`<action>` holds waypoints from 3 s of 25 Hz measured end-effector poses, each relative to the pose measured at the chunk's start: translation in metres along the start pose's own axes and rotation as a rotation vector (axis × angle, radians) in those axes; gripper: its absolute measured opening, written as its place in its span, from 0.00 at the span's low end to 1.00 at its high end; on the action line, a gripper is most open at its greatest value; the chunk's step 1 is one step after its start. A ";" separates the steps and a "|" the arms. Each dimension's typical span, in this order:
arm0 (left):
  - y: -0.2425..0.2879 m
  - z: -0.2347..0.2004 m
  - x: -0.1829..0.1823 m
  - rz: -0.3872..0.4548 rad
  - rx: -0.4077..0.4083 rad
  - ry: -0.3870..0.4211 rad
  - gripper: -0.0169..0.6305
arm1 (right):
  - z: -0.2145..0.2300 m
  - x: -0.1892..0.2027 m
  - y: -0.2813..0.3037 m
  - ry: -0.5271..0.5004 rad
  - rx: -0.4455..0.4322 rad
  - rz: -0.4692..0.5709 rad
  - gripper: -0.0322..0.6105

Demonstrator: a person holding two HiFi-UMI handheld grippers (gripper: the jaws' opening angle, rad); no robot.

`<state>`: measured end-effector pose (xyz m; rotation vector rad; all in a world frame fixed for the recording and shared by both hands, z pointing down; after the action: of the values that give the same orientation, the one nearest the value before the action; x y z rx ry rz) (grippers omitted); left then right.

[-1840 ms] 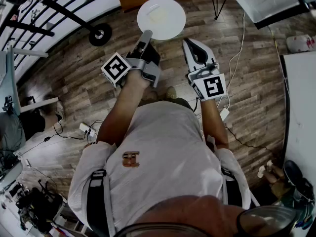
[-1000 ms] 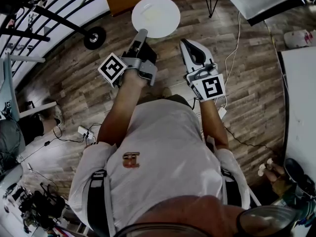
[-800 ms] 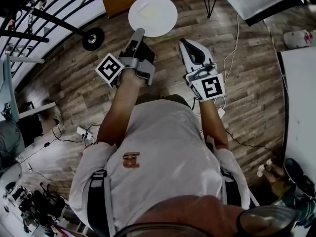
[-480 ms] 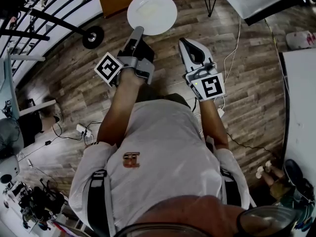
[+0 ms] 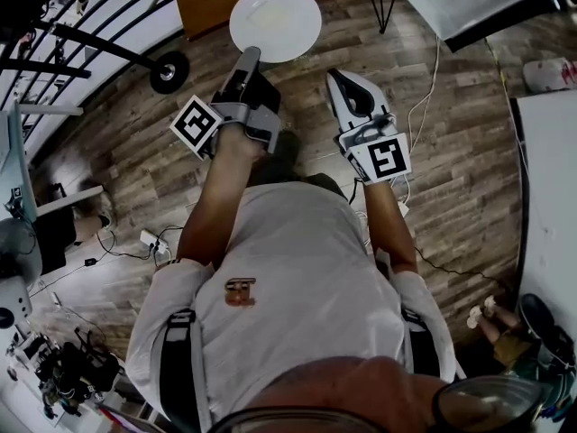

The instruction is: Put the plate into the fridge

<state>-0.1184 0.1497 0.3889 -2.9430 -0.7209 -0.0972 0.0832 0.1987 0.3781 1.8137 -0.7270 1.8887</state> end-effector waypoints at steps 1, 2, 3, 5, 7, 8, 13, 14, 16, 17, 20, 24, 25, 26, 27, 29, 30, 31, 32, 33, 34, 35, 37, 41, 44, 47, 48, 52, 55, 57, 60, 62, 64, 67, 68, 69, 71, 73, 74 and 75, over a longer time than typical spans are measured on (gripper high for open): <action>0.003 0.000 0.000 -0.001 0.003 0.000 0.07 | 0.002 0.001 0.001 -0.002 0.001 -0.002 0.10; 0.004 -0.001 -0.001 -0.002 0.007 -0.001 0.07 | 0.002 0.001 0.001 -0.005 0.003 -0.004 0.10; 0.005 0.000 -0.001 -0.004 0.013 -0.004 0.07 | 0.002 0.001 0.001 -0.010 0.004 -0.004 0.10; 0.006 0.000 0.000 -0.010 0.029 -0.010 0.07 | 0.001 0.000 0.000 -0.025 0.008 -0.002 0.10; 0.005 0.001 0.001 -0.014 0.046 -0.011 0.07 | 0.000 -0.001 -0.002 -0.037 0.013 0.000 0.10; 0.004 0.002 0.001 -0.015 0.052 -0.010 0.07 | -0.001 -0.001 -0.004 -0.042 0.014 0.002 0.10; 0.032 -0.004 -0.017 -0.021 0.064 -0.006 0.07 | 0.015 0.005 0.024 -0.057 0.013 -0.017 0.10; 0.050 -0.007 -0.027 -0.023 0.062 -0.013 0.07 | 0.027 0.006 0.040 -0.056 0.013 -0.027 0.10; 0.083 -0.010 -0.046 -0.026 0.057 -0.024 0.07 | 0.050 0.007 0.073 -0.053 0.013 -0.046 0.10; 0.096 -0.011 -0.054 -0.027 0.057 -0.026 0.07 | 0.058 0.007 0.085 -0.052 0.014 -0.053 0.10; 0.121 -0.013 -0.071 -0.029 0.056 -0.021 0.07 | 0.075 0.007 0.110 -0.052 0.016 -0.065 0.10; 0.159 -0.016 -0.092 -0.045 0.055 -0.023 0.07 | 0.098 0.009 0.145 -0.054 0.027 -0.071 0.10; 0.170 -0.017 -0.102 -0.049 0.055 -0.026 0.07 | 0.105 0.009 0.159 -0.054 0.029 -0.075 0.10; 0.183 -0.017 -0.115 -0.051 0.055 -0.030 0.07 | 0.111 0.008 0.177 -0.056 0.032 -0.079 0.10; 0.197 -0.017 -0.129 -0.054 0.056 -0.033 0.07 | 0.117 0.007 0.195 -0.057 0.034 -0.083 0.10; 0.221 -0.016 -0.149 -0.058 0.059 -0.033 0.07 | 0.129 0.005 0.224 -0.059 0.038 -0.085 0.10; 0.229 -0.016 -0.154 -0.060 0.062 -0.030 0.07 | 0.134 0.005 0.232 -0.060 0.041 -0.083 0.10; 0.236 -0.016 -0.156 -0.063 0.065 -0.026 0.07 | 0.138 0.005 0.236 -0.061 0.045 -0.079 0.10; 0.242 -0.015 -0.156 -0.066 0.067 -0.021 0.07 | 0.143 0.006 0.239 -0.061 0.049 -0.074 0.10; 0.249 -0.015 -0.156 -0.069 0.070 -0.016 0.07 | 0.148 0.007 0.243 -0.061 0.054 -0.070 0.10; 0.257 -0.014 -0.157 -0.073 0.074 -0.011 0.07 | 0.152 0.007 0.247 -0.062 0.058 -0.068 0.10; 0.264 -0.014 -0.158 -0.077 0.078 -0.009 0.07 | 0.157 0.008 0.251 -0.062 0.061 -0.068 0.10; 0.277 -0.013 -0.159 -0.085 0.087 -0.007 0.07 | 0.164 0.010 0.257 -0.063 0.065 -0.067 0.10; 0.295 -0.012 -0.162 -0.083 0.095 -0.006 0.07 | 0.173 0.012 0.266 -0.064 0.064 -0.072 0.10; 0.308 -0.011 -0.166 -0.078 0.097 -0.009 0.07 | 0.179 0.014 0.276 -0.064 0.061 -0.083 0.10; 0.320 -0.013 -0.170 -0.069 0.094 -0.014 0.07 | 0.186 0.016 0.285 -0.063 0.053 -0.087 0.10; 0.323 -0.013 -0.171 -0.064 0.093 -0.016 0.07 | 0.188 0.016 0.287 -0.063 0.049 -0.088 0.10; 0.336 -0.015 -0.175 -0.040 0.087 -0.013 0.07 | 0.197 0.016 0.296 -0.063 0.026 -0.089 0.10; 0.343 -0.015 -0.175 -0.020 0.079 -0.009 0.07 | 0.206 0.015 0.302 -0.062 0.000 -0.083 0.10; 0.349 -0.017 -0.174 0.000 0.073 -0.005 0.07 | 0.213 0.015 0.307 -0.062 -0.022 -0.075 0.10; 0.364 -0.020 -0.172 0.047 0.062 0.009 0.07 | 0.233 0.016 0.313 -0.061 -0.068 -0.057 0.10; 0.379 -0.023 -0.168 0.085 0.051 0.017 0.07 | 0.253 0.019 0.319 -0.055 -0.104 -0.049 0.10; 0.394 -0.028 -0.169 0.117 0.037 0.020 0.07 | 0.268 0.021 0.327 -0.048 -0.136 -0.045 0.10; 0.411 -0.030 -0.176 0.152 0.018 0.010 0.07 | 0.280 0.020 0.341 -0.048 -0.174 -0.037 0.10; 0.414 -0.030 -0.176 0.167 0.012 0.010 0.07 | 0.283 0.019 0.343 -0.045 -0.188 -0.035 0.10; 0.417 -0.031 -0.176 0.185 0.003 0.013 0.07 | 0.287 0.019 0.344 -0.040 -0.203 -0.034 0.10; 0.424 -0.035 -0.178 0.221 -0.020 0.023 0.07 | 0.296 0.020 0.350 -0.032 -0.229 -0.036 0.10; 0.434 -0.037 -0.182 0.254 -0.037 0.032 0.07 | 0.304 0.021 0.357 -0.025 -0.255 -0.028 0.10; 0.438 -0.038 -0.183 0.270 -0.043 0.034 0.07 | 0.308 0.020 0.361 -0.018 -0.267 -0.012 0.10; 0.442 -0.038 -0.183 0.284 -0.049 0.032 0.07 | 0.311 0.019 0.362 -0.010 -0.277 0.008 0.10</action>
<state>-0.0765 -0.3274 0.3701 -3.0466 -0.2945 -0.1388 0.0965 -0.2791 0.3711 1.6494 -0.9488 1.6883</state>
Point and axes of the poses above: the fingertips, and each gripper's own axes: y forward along the fingers, z to its right, x out of its underside, the point moved 7 cm from there along -y, backward along the fingers, and after that the axes turned 1 degree about y, right-handed, at the moved point
